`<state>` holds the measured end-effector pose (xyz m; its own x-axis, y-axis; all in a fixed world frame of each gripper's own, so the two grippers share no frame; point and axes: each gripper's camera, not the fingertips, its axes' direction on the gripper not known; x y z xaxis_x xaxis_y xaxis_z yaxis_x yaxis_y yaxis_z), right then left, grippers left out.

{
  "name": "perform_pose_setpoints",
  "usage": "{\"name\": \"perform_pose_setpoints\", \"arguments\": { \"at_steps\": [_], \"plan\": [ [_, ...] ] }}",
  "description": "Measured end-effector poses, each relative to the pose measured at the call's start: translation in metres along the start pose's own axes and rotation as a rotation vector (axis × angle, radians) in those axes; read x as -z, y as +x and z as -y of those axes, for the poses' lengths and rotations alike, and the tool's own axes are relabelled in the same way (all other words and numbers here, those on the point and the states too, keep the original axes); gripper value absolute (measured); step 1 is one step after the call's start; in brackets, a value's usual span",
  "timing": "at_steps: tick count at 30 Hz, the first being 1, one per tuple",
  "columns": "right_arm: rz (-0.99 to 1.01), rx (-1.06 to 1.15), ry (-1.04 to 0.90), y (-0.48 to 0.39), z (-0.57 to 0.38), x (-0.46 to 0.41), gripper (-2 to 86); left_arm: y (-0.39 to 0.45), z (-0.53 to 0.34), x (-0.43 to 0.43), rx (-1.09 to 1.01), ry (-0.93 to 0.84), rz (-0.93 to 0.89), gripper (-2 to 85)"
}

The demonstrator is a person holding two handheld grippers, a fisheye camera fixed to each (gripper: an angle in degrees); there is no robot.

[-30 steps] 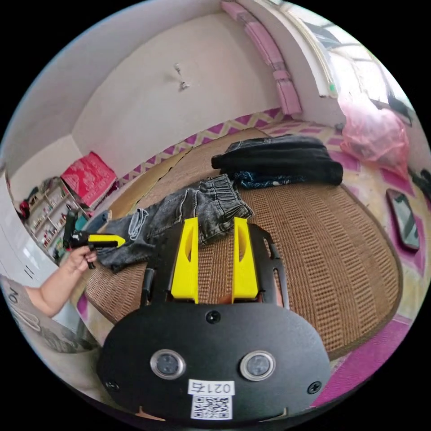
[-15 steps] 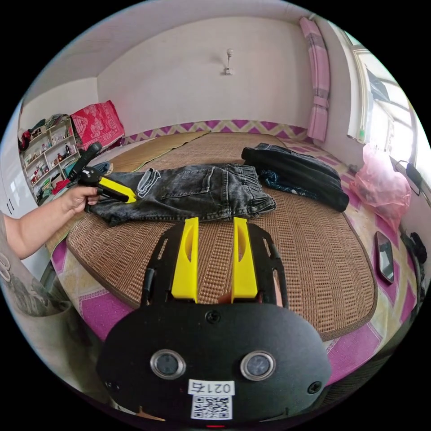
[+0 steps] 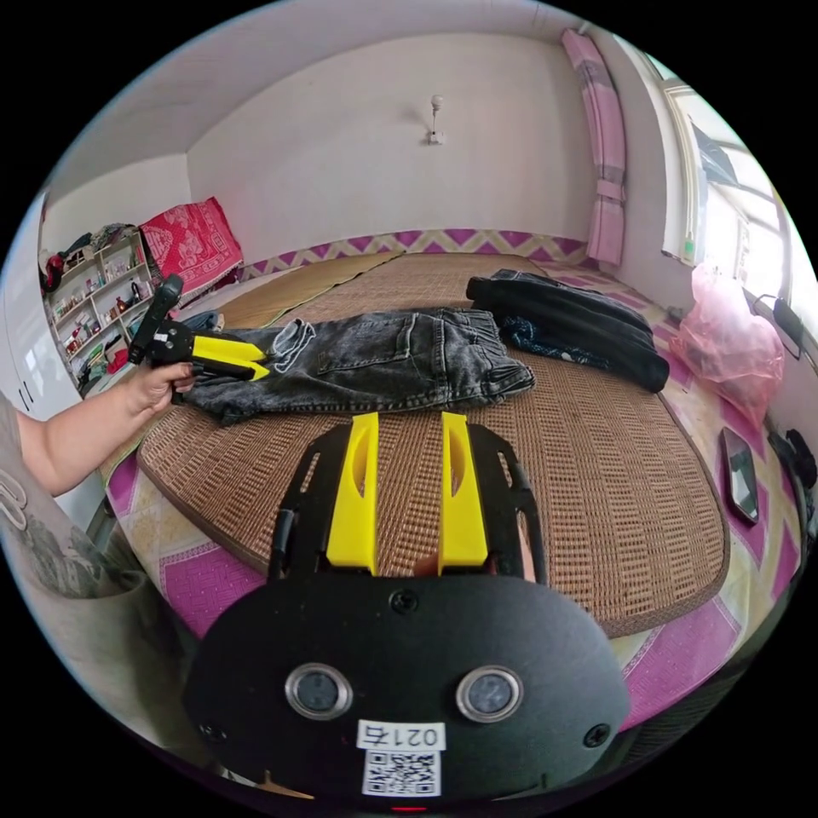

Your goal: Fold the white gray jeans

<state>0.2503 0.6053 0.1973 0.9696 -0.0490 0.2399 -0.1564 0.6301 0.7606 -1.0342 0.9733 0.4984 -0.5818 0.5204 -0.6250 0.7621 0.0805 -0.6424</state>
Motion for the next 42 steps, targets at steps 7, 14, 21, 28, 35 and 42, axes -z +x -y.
{"name": "perform_pose_setpoints", "arguments": {
  "at_steps": [7, 14, 21, 28, 35, 42],
  "plan": [
    [0.011, -0.012, 0.009, -0.014, -0.005, 0.029, 11.0, 0.012, -0.021, 0.027, 0.033, 0.08, 0.131, 11.2],
    [0.018, -0.021, 0.024, -0.026, -0.009, 0.054, 10.9, -0.003, -0.033, -0.024, 0.017, -0.039, -0.033, 13.5],
    [0.021, -0.017, 0.023, -0.038, -0.011, 0.07, 10.7, -0.05, -0.08, -0.043, 0.108, -0.016, -0.147, 11.4],
    [0.029, -0.024, 0.028, -0.048, -0.015, 0.082, 10.6, -0.067, -0.142, -0.068, 0.046, -0.043, -0.115, 8.9],
    [0.032, -0.027, 0.034, -0.06, -0.018, 0.087, 9.9, -0.106, -0.22, -0.08, 0.102, -0.006, -0.144, 0.0],
    [0.061, -0.061, 0.027, -0.064, -0.019, 0.081, 9.4, -0.255, -0.408, -0.007, 0.466, 0.332, -0.315, -1.0]
  ]
}}
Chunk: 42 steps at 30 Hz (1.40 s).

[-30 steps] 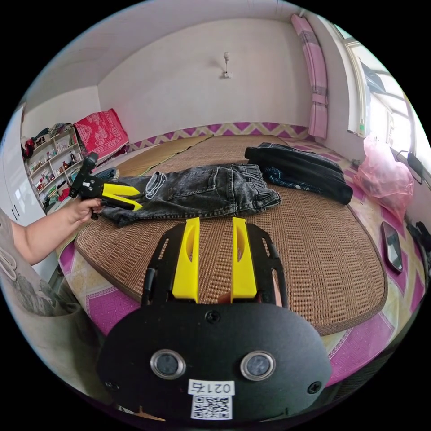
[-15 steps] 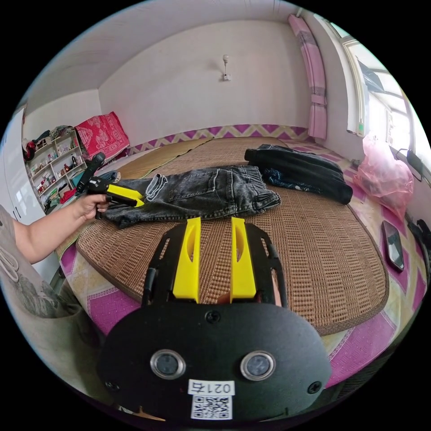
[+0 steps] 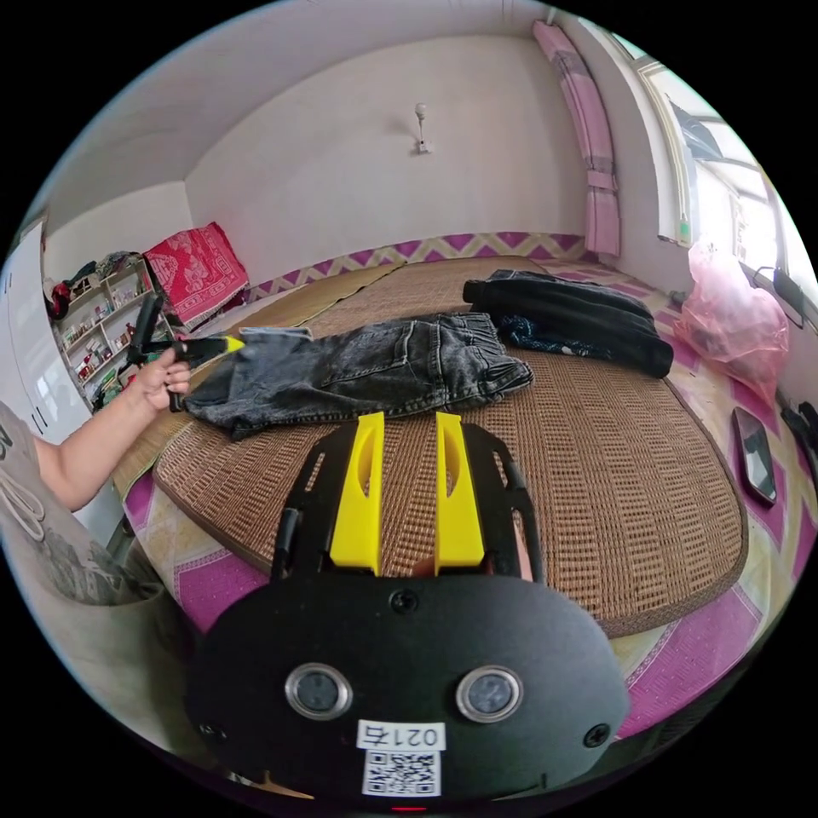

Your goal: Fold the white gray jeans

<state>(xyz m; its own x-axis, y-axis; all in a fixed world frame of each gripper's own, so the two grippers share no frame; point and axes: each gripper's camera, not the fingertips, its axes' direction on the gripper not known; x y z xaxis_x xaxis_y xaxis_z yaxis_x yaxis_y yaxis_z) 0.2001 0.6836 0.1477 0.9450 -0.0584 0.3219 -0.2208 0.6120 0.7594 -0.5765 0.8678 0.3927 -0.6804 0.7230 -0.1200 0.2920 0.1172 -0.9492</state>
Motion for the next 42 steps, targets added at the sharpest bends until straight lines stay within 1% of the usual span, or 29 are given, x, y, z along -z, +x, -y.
{"name": "perform_pose_setpoints", "arguments": {
  "at_steps": [1, 2, 4, 5, 7, 8, 9, 12, 13, 14, 15, 16, 18, 20, 21, 24, 25, 26, 27, 28, 29, 30, 32, 33, 35, 37, 39, 41, 42],
  "plan": [
    [0.005, -0.007, -0.001, -0.001, 0.0, -0.002, 9.4, -0.038, -0.02, 0.046, 0.057, 0.077, -0.011, -1.0],
    [0.008, -0.01, -0.004, -0.003, 0.0, -0.005, 9.4, -0.058, -0.032, 0.07, 0.087, 0.114, -0.006, -1.0],
    [0.005, -0.009, -0.012, -0.009, 0.001, -0.01, 9.3, -0.146, -0.09, 0.162, 0.234, 0.232, 0.025, -1.0],
    [-0.002, -0.005, -0.019, -0.014, 0.001, -0.014, 9.3, -0.169, -0.108, 0.183, 0.277, 0.258, 0.031, -1.0],
    [-0.014, 0.001, -0.032, -0.023, 0.003, -0.022, 9.3, -0.256, -0.184, 0.256, 0.43, 0.325, 0.095, -1.0],
    [-0.022, 0.003, -0.042, -0.029, 0.004, -0.028, 9.3, -0.277, -0.205, 0.27, 0.47, 0.335, 0.119, -1.0],
    [-0.026, 0.003, -0.048, -0.031, 0.005, -0.031, 9.3, -0.317, -0.248, 0.295, 0.546, 0.351, 0.161, -1.0],
    [-0.038, -0.009, -0.075, -0.042, 0.01, -0.046, 9.2, -0.415, -0.354, 0.325, 0.757, 0.324, 0.255, -1.0],
    [-0.019, -0.018, -0.07, -0.047, 0.013, -0.051, 9.2, -0.453, -0.396, 0.326, 0.845, 0.286, 0.269, -1.0],
    [0.002, -0.019, -0.071, -0.054, 0.02, -0.058, 9.2, -0.471, -0.417, 0.325, 0.887, 0.27, 0.263, -1.0],
    [0.014, -0.011, -0.071, -0.058, 0.026, -0.061, 9.1, -0.502, -0.455, 0.323, 0.949, 0.264, 0.196, -1.0],
    [0.04, 0.029, -0.067, -0.073, 0.039, -0.069, 9.0, -0.524, -0.487, 0.322, 0.984, 0.301, 0.098, -1.0],
    [0.049, 0.137, -0.073, -0.104, 0.063, -0.088, 8.7, -0.545, -0.523, 0.323, 1.015, 0.381, -0.017, -1.0],
    [0.016, 0.291, -0.11, -0.151, 0.095, -0.133, 7.6, -0.558, -0.55, 0.324, 1.041, 0.428, -0.083, -1.0],
    [0.007, 0.324, -0.12, -0.162, 0.104, -0.146, 7.3, -0.563, -0.564, 0.325, 1.053, 0.448, -0.114, -1.0],
    [-0.051, 0.42, -0.214, -0.206, 0.142, -0.225, 4.5, -0.562, -0.589, 0.324, 1.078, 0.451, -0.167, -0.9],
    [-0.102, 0.43, -0.289, -0.218, 0.152, -0.262, 3.0, -0.551, -0.593, 0.328, 1.066, 0.471, -0.16, -0.9],
    [-0.187, 0.447, -0.414, -0.227, 0.157, -0.305, 1.1, -0.545, -0.593, 0.33, 1.058, 0.481, -0.159, -0.9],
    [-0.226, 0.475, -0.47, -0.231, 0.155, -0.325, 0.7, -0.531, -0.59, 0.33, 1.019, 0.498, -0.175, -0.9],
    [-0.256, 0.555, -0.541, -0.242, 0.146, -0.353, -0.2, -0.516, -0.582, 0.327, 0.962, 0.509, -0.203, -0.9],
    [-0.275, 0.624, -0.517, -0.253, 0.137, -0.36, -0.5, -0.509, -0.576, 0.325, 0.932, 0.507, -0.216, -0.9],
    [-0.284, 0.637, -0.519, -0.257, 0.133, -0.363, -0.6, -0.494, -0.559, 0.317, 0.856, 0.493, -0.239, -0.9],
    [-0.322, 0.657, -0.532, -0.269, 0.125, -0.376, -0.7, -0.472, -0.525, 0.296, 0.725, 0.432, -0.267, -0.9],
    [-0.33, 0.659, -0.534, -0.27, 0.123, -0.378, -0.7, -0.459, -0.5, 0.276, 0.651, 0.365, -0.26, -0.9],
    [-0.345, 0.646, -0.538, -0.266, 0.115, -0.384, -0.8, -0.44, -0.463, 0.238, 0.554, 0.244, -0.195, -0.9],
    [-0.329, 0.606, -0.543, -0.255, 0.11, -0.385, -0.8, -0.424, -0.424, 0.177, 0.468, 0.108, -0.113, -0.9],
    [-0.314, 0.577, -0.541, -0.243, 0.102, -0.384, -0.8, -0.421, -0.406, 0.135, 0.459, 0.039, -0.086, -1.0],
    [-0.357, 0.584, -0.554, -0.231, 0.088, -0.387, -0.8, -0.421, -0.395, 0.1, 0.471, -0.008, -0.061, -1.0],
    [-0.366, 0.585, -0.554, -0.228, 0.084, -0.388, -0.8, -0.423, -0.39, 0.08, 0.478, -0.052, -0.003, -1.0]
  ]
}}
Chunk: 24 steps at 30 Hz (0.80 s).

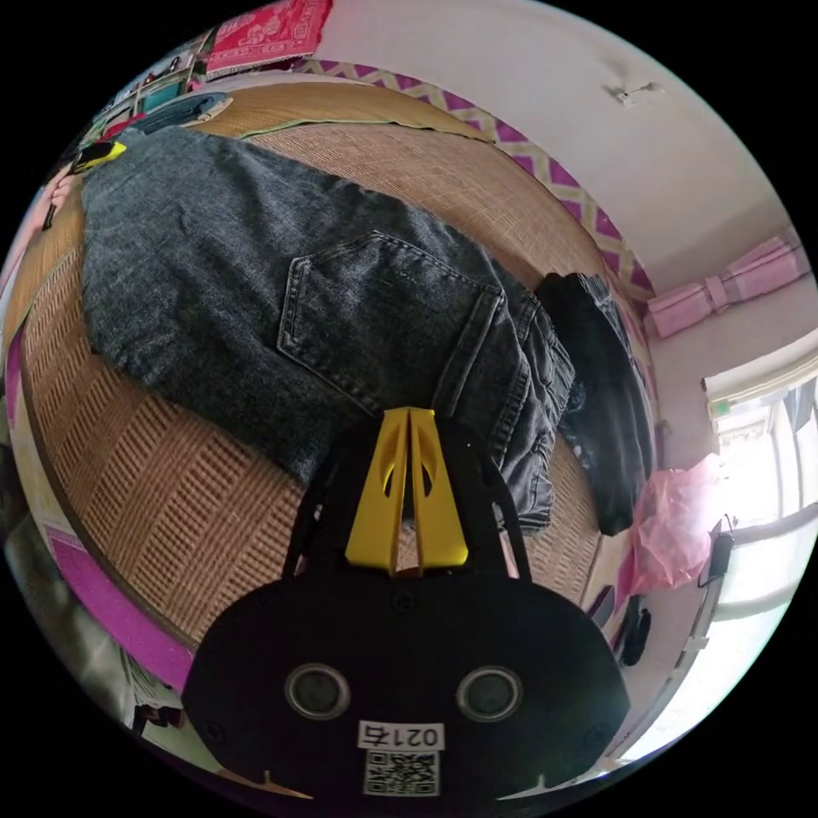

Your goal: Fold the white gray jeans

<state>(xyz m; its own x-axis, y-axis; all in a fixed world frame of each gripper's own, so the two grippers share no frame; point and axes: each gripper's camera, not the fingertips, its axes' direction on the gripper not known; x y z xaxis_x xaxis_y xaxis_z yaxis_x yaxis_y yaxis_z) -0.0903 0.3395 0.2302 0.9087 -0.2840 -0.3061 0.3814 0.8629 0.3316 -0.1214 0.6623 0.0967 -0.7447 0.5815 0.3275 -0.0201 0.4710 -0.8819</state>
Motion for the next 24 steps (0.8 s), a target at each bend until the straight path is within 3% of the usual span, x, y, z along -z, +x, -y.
{"name": "perform_pose_setpoints", "arguments": {
  "at_steps": [3, 9, 13, 14, 17, 19, 24],
  "plan": [
    [-0.009, -0.013, -0.012, 0.004, -0.015, -0.018, -0.8, -0.002, 0.007, -0.043, -0.01, -0.104, 0.1, -1.0],
    [0.027, -0.034, 0.014, 0.012, -0.034, -0.05, -0.9, 0.009, 0.003, -0.073, 0.018, -0.113, -0.085, -1.0],
    [-0.01, 0.068, 0.268, 0.008, -0.057, -0.039, -0.7, 0.063, 0.005, -0.048, -0.151, 0.001, -0.172, -0.9],
    [0.047, 0.019, 0.381, 0.027, -0.06, -0.031, -0.4, 0.074, 0.007, -0.043, -0.19, 0.017, -0.156, -0.8],
    [0.162, -0.022, 0.476, 0.074, -0.035, -0.043, 3.0, 0.132, 0.017, -0.027, -0.41, 0.084, 0.013, -0.4],
    [0.158, 0.026, 0.446, 0.092, -0.004, -0.065, 6.8, 0.164, 0.032, -0.038, -0.529, 0.069, 0.175, 1.0],
    [0.172, 0.204, 0.284, 0.131, 0.084, -0.146, 8.2, 0.186, 0.079, -0.085, -0.612, -0.132, 0.207, 8.3]
  ]
}}
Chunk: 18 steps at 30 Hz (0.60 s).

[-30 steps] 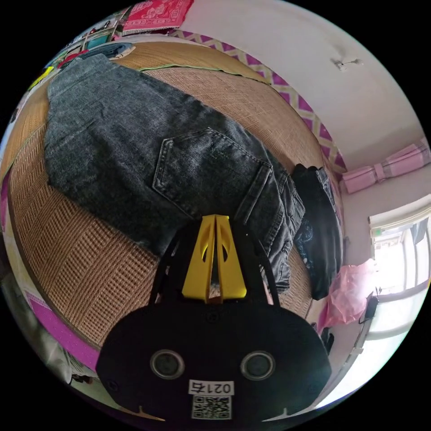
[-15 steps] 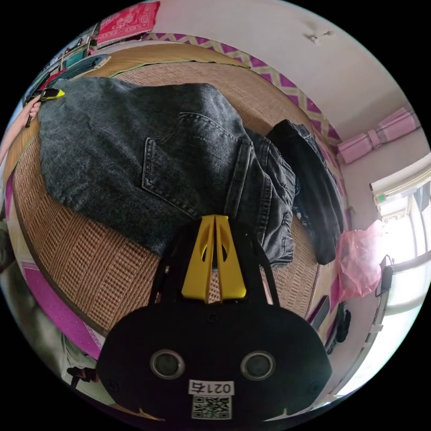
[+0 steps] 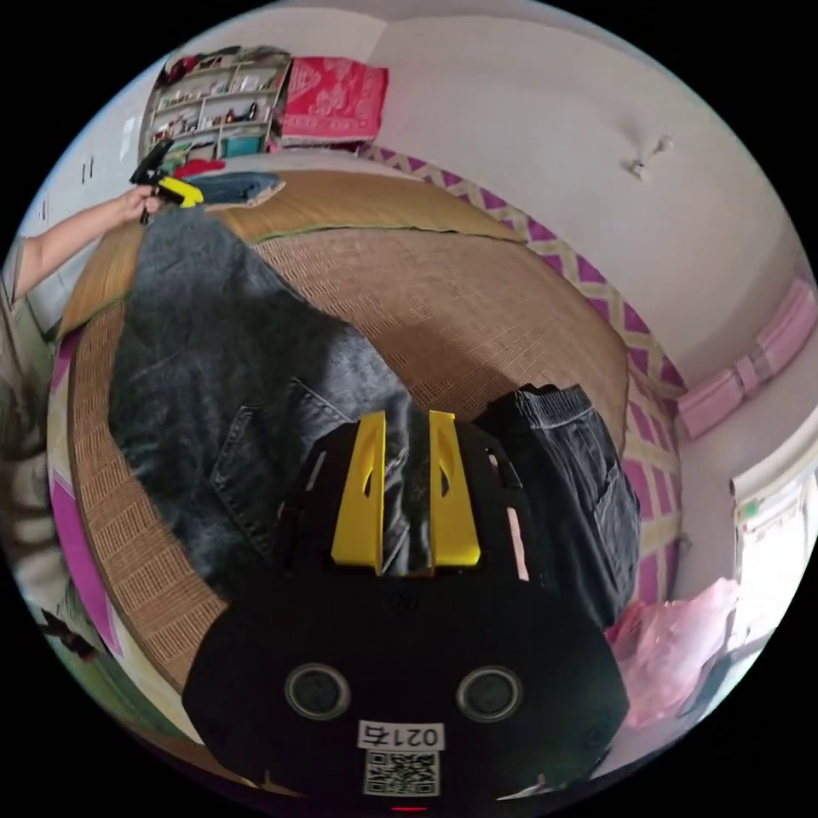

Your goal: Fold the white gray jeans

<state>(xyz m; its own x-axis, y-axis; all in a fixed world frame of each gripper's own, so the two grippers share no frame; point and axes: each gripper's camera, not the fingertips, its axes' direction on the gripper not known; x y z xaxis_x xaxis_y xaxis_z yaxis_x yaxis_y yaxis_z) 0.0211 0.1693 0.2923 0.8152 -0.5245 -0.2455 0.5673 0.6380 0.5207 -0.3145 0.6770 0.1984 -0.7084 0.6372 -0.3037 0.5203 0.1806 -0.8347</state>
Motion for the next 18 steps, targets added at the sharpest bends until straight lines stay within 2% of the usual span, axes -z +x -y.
{"name": "perform_pose_setpoints", "arguments": {
  "at_steps": [5, 9, 12, 18],
  "plan": [
    [0.111, 0.12, -0.247, 0.061, 0.022, -0.104, 9.3, 0.017, 0.046, -0.032, -0.171, -0.108, -0.014, 10.9],
    [0.249, 0.123, -0.304, 0.084, 0.02, -0.142, 6.9, 0.018, 0.078, -0.043, -0.194, -0.134, -0.01, 11.8],
    [0.246, 0.13, -0.266, 0.097, 0.007, -0.139, 4.3, 0.018, 0.09, -0.047, -0.214, -0.156, -0.019, 11.4],
    [0.218, -0.023, -0.039, 0.137, -0.06, -0.085, 2.7, 0.024, 0.113, -0.05, -0.243, -0.169, -0.056, 9.9]
  ]
}}
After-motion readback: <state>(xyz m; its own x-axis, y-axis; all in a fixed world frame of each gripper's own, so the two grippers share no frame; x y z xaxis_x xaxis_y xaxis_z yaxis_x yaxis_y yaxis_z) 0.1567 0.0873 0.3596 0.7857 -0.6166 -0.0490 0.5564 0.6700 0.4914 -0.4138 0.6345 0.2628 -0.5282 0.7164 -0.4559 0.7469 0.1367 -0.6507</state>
